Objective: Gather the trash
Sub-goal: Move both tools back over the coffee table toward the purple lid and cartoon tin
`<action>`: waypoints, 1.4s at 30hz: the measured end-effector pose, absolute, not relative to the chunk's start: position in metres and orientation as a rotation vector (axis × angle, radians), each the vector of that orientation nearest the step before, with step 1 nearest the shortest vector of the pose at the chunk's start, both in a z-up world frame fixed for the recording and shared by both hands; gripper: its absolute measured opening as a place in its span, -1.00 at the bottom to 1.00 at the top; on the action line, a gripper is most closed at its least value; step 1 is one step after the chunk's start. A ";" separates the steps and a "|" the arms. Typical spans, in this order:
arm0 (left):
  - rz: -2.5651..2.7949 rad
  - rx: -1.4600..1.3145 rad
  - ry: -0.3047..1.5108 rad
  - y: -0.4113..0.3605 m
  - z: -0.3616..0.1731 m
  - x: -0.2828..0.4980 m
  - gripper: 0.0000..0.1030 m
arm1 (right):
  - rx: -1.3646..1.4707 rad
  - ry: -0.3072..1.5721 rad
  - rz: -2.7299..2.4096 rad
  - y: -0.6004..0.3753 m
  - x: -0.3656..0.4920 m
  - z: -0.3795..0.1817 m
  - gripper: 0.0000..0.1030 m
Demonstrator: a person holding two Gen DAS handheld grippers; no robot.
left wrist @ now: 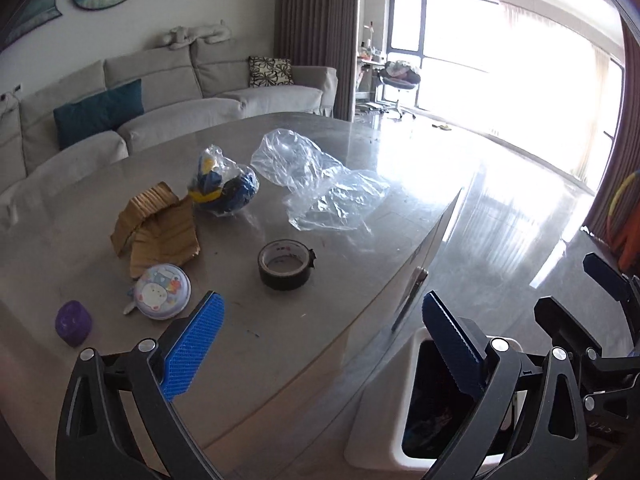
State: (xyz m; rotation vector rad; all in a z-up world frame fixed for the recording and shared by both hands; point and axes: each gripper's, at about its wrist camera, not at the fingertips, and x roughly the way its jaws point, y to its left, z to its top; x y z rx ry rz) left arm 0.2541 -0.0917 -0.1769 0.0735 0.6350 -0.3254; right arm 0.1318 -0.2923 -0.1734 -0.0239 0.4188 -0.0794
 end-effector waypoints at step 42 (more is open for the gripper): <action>0.068 -0.044 0.893 0.114 -0.228 0.343 0.93 | -0.112 0.460 0.232 -0.097 0.238 -0.181 0.91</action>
